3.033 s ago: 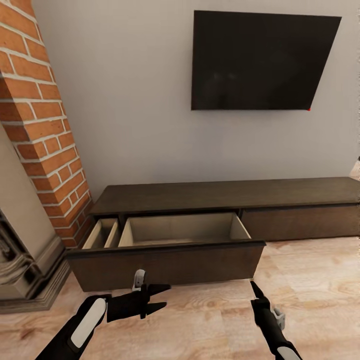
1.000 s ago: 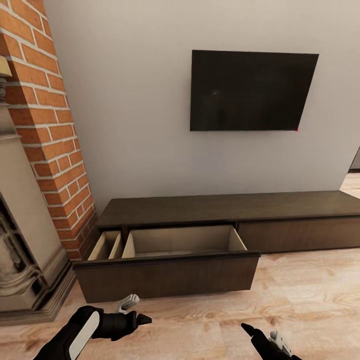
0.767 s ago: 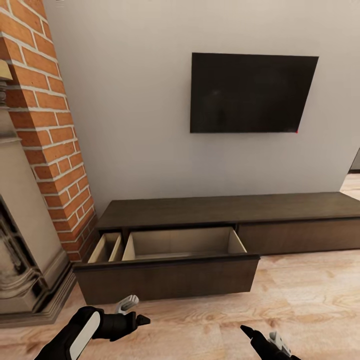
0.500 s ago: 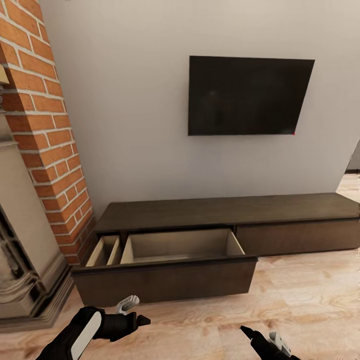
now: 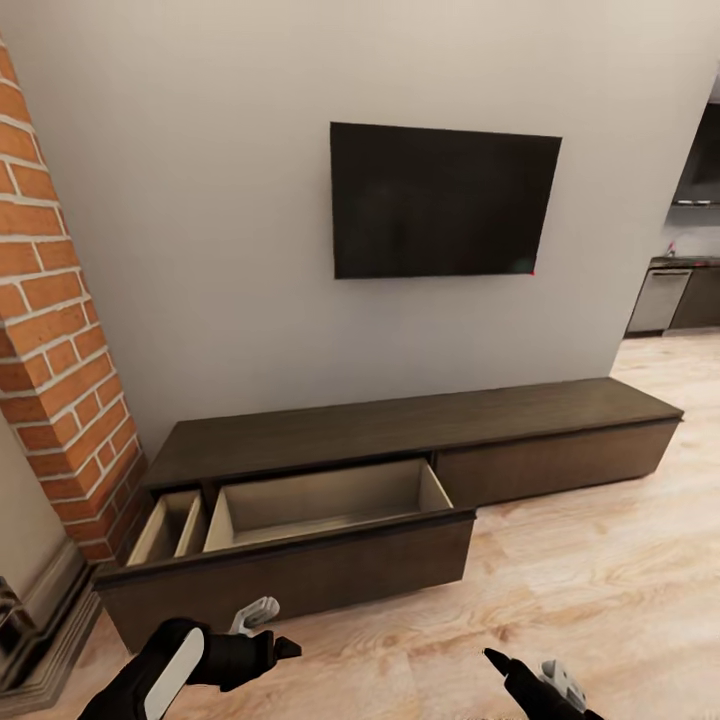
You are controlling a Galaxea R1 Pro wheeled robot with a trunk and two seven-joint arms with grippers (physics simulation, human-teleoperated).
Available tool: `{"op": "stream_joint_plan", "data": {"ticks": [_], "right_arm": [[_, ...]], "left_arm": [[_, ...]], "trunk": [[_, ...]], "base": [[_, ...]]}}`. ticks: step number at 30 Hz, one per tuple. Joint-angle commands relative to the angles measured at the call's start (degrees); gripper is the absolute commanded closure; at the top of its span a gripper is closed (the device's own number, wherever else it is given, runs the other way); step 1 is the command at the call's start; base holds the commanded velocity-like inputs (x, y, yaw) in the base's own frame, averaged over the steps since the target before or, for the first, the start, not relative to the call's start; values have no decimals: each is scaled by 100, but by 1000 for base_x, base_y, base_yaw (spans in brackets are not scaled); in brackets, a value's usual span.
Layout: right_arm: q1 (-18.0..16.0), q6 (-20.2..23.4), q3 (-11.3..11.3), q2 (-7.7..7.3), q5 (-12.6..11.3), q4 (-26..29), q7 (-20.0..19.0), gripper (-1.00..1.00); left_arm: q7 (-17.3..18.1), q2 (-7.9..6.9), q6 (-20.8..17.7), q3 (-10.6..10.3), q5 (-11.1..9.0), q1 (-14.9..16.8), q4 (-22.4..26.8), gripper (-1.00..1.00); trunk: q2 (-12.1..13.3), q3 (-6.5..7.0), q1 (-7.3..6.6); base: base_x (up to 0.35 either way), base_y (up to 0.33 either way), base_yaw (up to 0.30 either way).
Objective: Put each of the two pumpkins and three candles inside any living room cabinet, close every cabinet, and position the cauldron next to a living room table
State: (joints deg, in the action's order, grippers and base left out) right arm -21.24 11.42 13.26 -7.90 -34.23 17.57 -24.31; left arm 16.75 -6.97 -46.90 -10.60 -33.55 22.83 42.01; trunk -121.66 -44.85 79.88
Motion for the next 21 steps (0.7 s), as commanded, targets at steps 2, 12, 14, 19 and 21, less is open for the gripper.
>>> {"op": "stream_joint_plan", "data": {"ticks": [2, 12, 14, 19, 21], "right_arm": [[-3, 28, 47, -5, -71, -5, -19, -100], [-2, 2, 62, -10, -94, -132, -33, -100], [-2, 1, 63, -10, -93, -136, -36, -100], [-1, 2, 63, -12, -90, -139, -38, -100], [-2, 8, 60, -8, -53, -139, -38, -100]], "left_arm": [[21, -4, -9, -13, 15, 2, 1, -100], [21, 2, -11, -19, 0, 2, -17, -100], [21, 7, -12, -20, -2, 2, -17, -100], [21, 11, -8, -23, -9, 2, -20, -100], [21, 16, -7, -26, -10, 2, -31, -100]], "trunk": [[79, 30, -46], [480, 174, -265], [560, 199, -309], [761, 257, -419], [841, 279, -463]], "base": [[0, 0, -149], [0, 0, -43], [0, 0, -142], [0, 0, -168], [-24, 0, -176]]}}
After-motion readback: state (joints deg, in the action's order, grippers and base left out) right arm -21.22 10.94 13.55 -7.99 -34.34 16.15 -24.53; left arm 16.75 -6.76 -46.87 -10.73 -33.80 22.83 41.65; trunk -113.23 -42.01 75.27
